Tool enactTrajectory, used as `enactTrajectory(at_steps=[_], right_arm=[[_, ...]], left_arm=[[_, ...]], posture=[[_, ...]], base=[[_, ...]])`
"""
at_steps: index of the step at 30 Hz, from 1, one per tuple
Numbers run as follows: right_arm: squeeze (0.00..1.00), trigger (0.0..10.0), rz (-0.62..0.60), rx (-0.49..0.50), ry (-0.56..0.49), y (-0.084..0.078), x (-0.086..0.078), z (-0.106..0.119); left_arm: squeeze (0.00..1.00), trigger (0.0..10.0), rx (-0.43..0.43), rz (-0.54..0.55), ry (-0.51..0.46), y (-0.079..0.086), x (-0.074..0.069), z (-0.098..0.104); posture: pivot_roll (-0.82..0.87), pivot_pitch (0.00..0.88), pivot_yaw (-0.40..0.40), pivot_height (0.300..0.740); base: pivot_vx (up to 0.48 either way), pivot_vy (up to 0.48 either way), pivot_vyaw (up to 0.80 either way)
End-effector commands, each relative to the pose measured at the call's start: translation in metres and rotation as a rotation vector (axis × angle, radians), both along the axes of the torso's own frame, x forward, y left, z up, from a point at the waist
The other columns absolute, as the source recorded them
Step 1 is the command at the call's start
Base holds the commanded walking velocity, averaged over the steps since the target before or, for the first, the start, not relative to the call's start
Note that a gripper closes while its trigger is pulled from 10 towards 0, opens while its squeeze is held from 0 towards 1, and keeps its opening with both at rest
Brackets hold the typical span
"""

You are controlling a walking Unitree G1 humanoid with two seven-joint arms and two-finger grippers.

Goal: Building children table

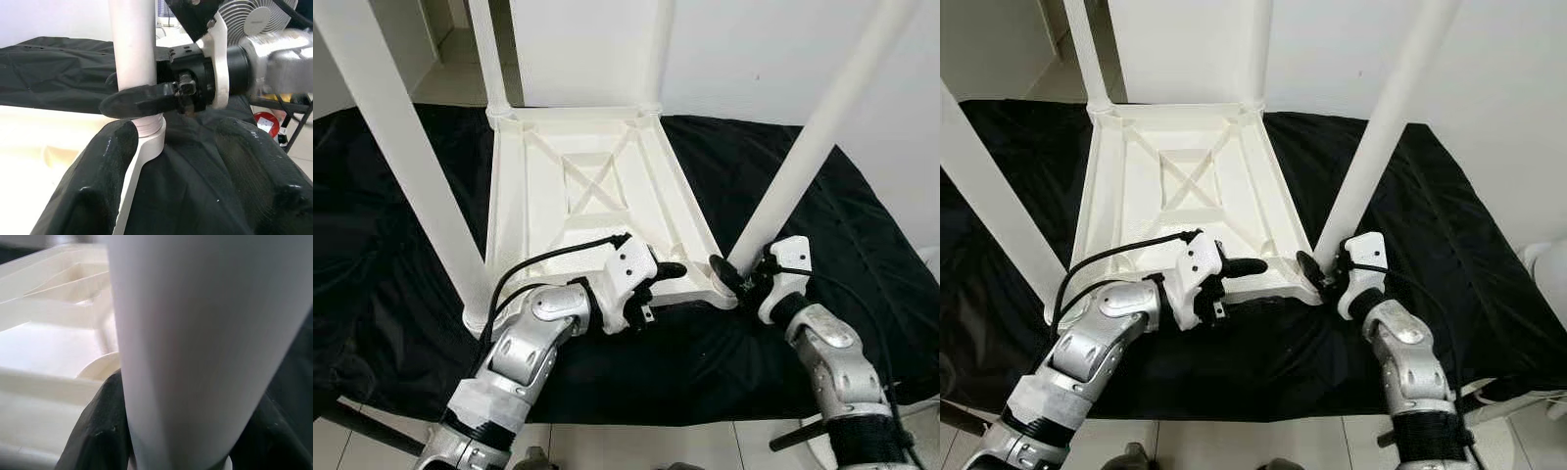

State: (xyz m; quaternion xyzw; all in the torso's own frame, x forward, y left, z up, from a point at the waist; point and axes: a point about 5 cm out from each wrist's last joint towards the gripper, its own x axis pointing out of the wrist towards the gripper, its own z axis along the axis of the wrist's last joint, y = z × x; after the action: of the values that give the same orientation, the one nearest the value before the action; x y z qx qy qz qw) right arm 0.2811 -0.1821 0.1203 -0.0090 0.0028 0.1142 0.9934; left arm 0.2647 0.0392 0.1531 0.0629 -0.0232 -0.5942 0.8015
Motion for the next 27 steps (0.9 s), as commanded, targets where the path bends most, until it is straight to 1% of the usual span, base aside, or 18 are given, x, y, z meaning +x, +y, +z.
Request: enactTrajectory(at_steps=[1,2,3,4,7,8,10,12,14,16,19,20,22,24,27], right_arm=[[0.0,10.0,-0.127,-0.03,0.057,-0.01,-0.001,-0.009],[0.0,10.0,-0.206,-0.002,0.07,-0.009,-0.003,-0.011],[0.0,10.0,-0.26,-0.002,0.074,-0.002,-0.006,-0.013],[0.0,10.0,-0.26,-0.002,0.074,-0.002,-0.006,-0.013],[0.0,10.0,-0.386,0.016,0.072,0.024,-0.011,-0.017],[0.0,10.0,-0.386,0.016,0.072,0.024,-0.011,-0.017],[0.0,10.0,-0.434,0.046,0.068,0.034,-0.01,-0.015],[0.0,10.0,-0.453,0.067,0.061,0.039,-0.009,-0.012],[0.0,10.0,-0.434,0.076,0.045,0.043,-0.007,-0.009],[0.0,10.0,-0.402,0.092,0.017,0.042,-0.007,-0.005],[0.0,10.0,-0.414,0.088,0.015,0.039,-0.009,-0.004],[1.0,10.0,-0.411,0.092,0.009,0.037,-0.01,-0.003],[1.0,10.0,-0.411,0.092,0.009,0.037,-0.01,-0.003],[1.0,10.0,-0.358,0.068,-0.004,0.03,-0.013,-0.001],[1.0,10.0,-0.282,0.042,-0.003,0.025,-0.017,-0.001]], left_arm=[[0.0,10.0,0.001,0.02,0.006,-0.001,0.0,0.0],[0.0,10.0,0.002,0.022,0.006,-0.001,0.0,0.0],[0.0,10.0,0.003,0.025,0.005,0.0,0.0,-0.001],[0.0,10.0,0.003,0.025,0.005,0.0,0.0,-0.001],[0.0,10.0,0.009,0.035,0.003,0.001,0.002,-0.001],[0.0,10.0,0.009,0.035,0.003,0.001,0.002,-0.001],[0.0,10.0,0.012,0.039,0.0,0.002,0.003,-0.001],[0.0,10.0,0.012,0.041,0.0,0.003,0.003,0.0],[0.0,10.0,0.011,0.041,0.001,0.003,0.003,0.001],[0.0,10.0,0.012,0.038,0.002,0.003,0.003,0.001],[0.0,10.0,0.014,0.036,0.001,0.003,0.002,0.001],[0.0,10.0,0.013,0.038,0.001,0.003,0.003,0.001],[0.0,10.0,0.013,0.038,0.001,0.003,0.003,0.001],[0.0,10.0,0.011,0.04,0.001,0.003,0.003,0.002],[0.0,10.0,0.011,0.043,0.004,0.004,0.003,0.002]], posture=[[0.02,0.0,-0.058,0.74],[0.02,0.0,-0.058,0.74],[0.02,0.0,-0.056,0.74],[0.02,0.0,-0.056,0.74],[0.02,0.0,-0.053,0.74],[0.02,0.0,-0.053,0.74],[0.03,0.0,-0.049,0.74],[0.03,0.003,-0.049,0.74],[0.02,0.005,-0.045,0.74],[0.02,0.008,-0.044,0.74],[0.02,0.009,-0.045,0.74],[0.03,0.011,-0.045,0.74],[0.03,0.011,-0.045,0.74],[0.02,0.014,-0.048,0.74],[0.02,0.014,-0.05,0.74]], base=[[0.0,0.0,0.0],[0.0,0.0,0.0],[0.0,0.0,0.0],[0.0,0.0,0.0],[0.0,0.0,0.0],[0.0,0.0,0.0],[0.0,0.0,0.0],[0.0,0.0,0.0],[0.0,0.0,0.0],[0.0,0.0,0.0],[0.0,0.0,0.0],[0.0,0.0,0.0],[0.0,0.0,0.0],[0.0,0.0,0.0],[0.0,0.0,0.0]])
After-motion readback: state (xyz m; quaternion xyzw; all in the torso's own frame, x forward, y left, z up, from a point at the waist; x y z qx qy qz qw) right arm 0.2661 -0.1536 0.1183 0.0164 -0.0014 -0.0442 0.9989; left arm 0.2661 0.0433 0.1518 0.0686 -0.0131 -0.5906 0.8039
